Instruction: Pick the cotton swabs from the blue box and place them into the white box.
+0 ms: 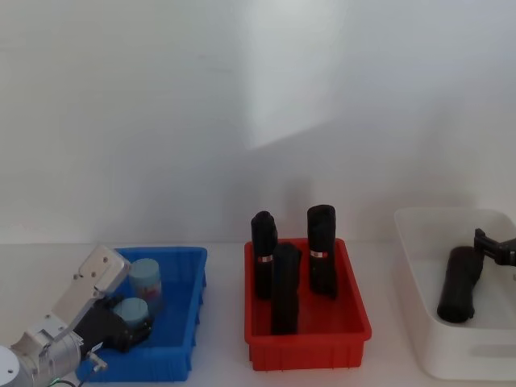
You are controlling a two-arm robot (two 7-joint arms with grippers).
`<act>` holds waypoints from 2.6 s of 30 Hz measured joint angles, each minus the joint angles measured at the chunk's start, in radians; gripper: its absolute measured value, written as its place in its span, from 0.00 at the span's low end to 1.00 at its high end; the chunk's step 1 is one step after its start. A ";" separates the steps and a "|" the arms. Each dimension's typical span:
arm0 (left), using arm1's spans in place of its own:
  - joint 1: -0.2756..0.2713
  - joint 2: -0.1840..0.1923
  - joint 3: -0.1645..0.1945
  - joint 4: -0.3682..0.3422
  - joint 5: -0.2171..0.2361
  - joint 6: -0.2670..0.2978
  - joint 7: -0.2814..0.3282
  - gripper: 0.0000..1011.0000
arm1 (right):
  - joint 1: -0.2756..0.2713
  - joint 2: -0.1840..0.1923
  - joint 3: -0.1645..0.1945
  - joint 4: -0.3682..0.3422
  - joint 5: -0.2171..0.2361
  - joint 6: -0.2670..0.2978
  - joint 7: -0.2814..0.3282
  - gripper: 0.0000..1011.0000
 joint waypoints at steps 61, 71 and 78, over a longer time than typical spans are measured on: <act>-0.015 0.018 -0.051 -0.139 -0.130 -0.041 0.004 0.71 | 0.000 0.000 0.000 0.000 0.000 0.000 0.000 0.99; -0.024 0.029 -0.075 -0.239 -0.183 -0.063 0.010 0.71 | 0.009 -0.001 -0.007 0.008 -0.031 -0.024 0.025 0.99; -0.032 0.026 -0.079 -0.281 -0.210 -0.065 0.008 0.71 | 0.030 -0.005 -0.019 0.024 -0.077 -0.080 0.088 0.99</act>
